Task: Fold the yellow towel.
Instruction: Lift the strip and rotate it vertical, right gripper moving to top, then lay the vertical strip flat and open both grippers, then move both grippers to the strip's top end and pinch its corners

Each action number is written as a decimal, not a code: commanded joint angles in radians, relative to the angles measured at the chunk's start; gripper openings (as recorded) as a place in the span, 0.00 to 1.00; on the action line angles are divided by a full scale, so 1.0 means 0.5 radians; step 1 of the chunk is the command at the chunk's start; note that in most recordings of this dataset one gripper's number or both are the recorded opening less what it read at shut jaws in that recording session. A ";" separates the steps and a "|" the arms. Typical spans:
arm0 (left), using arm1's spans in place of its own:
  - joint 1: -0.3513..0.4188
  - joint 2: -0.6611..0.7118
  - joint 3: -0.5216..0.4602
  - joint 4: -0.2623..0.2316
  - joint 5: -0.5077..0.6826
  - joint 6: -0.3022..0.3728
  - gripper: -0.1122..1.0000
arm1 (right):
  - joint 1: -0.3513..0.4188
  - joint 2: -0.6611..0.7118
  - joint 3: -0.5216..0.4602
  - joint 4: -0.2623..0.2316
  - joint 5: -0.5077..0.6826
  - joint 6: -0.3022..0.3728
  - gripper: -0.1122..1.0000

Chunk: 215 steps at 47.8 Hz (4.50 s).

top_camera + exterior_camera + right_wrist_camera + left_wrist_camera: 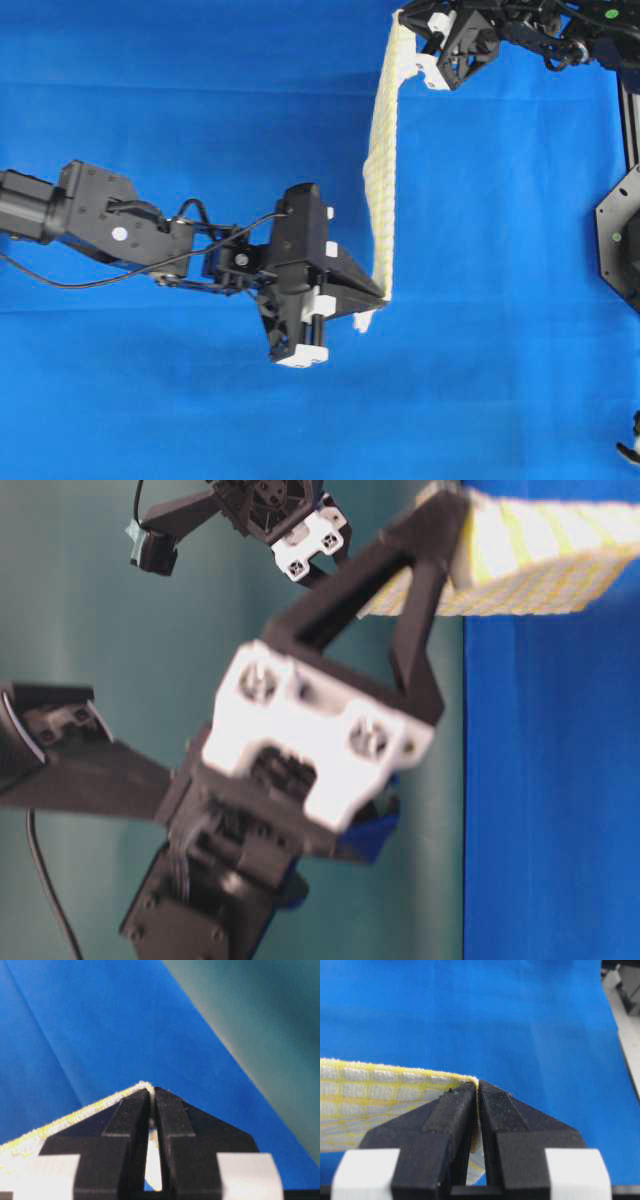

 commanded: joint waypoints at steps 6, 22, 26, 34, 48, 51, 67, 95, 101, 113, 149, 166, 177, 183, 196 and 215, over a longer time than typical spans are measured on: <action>-0.058 0.040 -0.147 0.006 -0.021 -0.003 0.12 | -0.052 0.003 -0.080 -0.012 -0.012 -0.003 0.13; -0.064 0.037 -0.117 -0.006 -0.021 -0.003 0.12 | -0.052 0.018 -0.098 -0.018 -0.009 -0.009 0.13; -0.074 0.031 -0.086 -0.025 -0.021 -0.006 0.12 | -0.037 0.043 -0.123 -0.018 -0.009 -0.009 0.13; -0.101 0.025 0.034 -0.126 -0.163 -0.006 0.12 | 0.015 0.135 -0.215 -0.040 0.003 -0.012 0.13; -0.141 -0.040 0.328 -0.242 -0.472 -0.006 0.12 | 0.086 0.393 -0.430 -0.061 0.067 -0.012 0.13; -0.147 -0.061 0.383 -0.255 -0.497 -0.006 0.12 | 0.104 0.442 -0.472 -0.071 0.067 -0.012 0.13; -0.156 -0.144 0.574 -0.264 -0.537 -0.006 0.12 | 0.181 0.653 -0.657 -0.092 0.101 -0.012 0.13; -0.107 -0.120 0.515 -0.264 -0.387 -0.006 0.18 | 0.270 0.672 -0.663 -0.169 0.101 -0.015 0.29; -0.104 -0.132 0.525 -0.264 -0.387 -0.003 0.49 | 0.273 0.672 -0.663 -0.190 0.101 -0.015 0.58; -0.037 -0.331 0.583 -0.255 -0.181 0.018 0.75 | 0.288 0.522 -0.629 -0.212 0.150 -0.012 0.76; 0.635 -0.853 0.923 -0.218 0.015 0.469 0.72 | 0.509 -0.399 0.193 -0.117 0.049 0.141 0.76; 0.770 -0.819 0.914 -0.218 0.021 0.494 0.72 | 0.503 -0.331 0.190 -0.114 0.043 0.172 0.76; 0.945 -0.617 0.856 -0.218 -0.040 0.497 0.72 | 0.328 -0.067 0.089 -0.071 -0.037 0.178 0.76; 1.040 -0.442 0.795 -0.218 -0.095 0.500 0.73 | 0.255 0.126 0.018 -0.046 -0.098 0.178 0.76; 1.258 -0.175 0.650 -0.215 -0.129 0.500 0.79 | 0.138 0.445 -0.086 0.067 -0.279 0.178 0.77; 1.353 0.086 0.540 -0.218 -0.267 0.491 0.87 | 0.104 0.712 -0.123 0.255 -0.448 0.178 0.83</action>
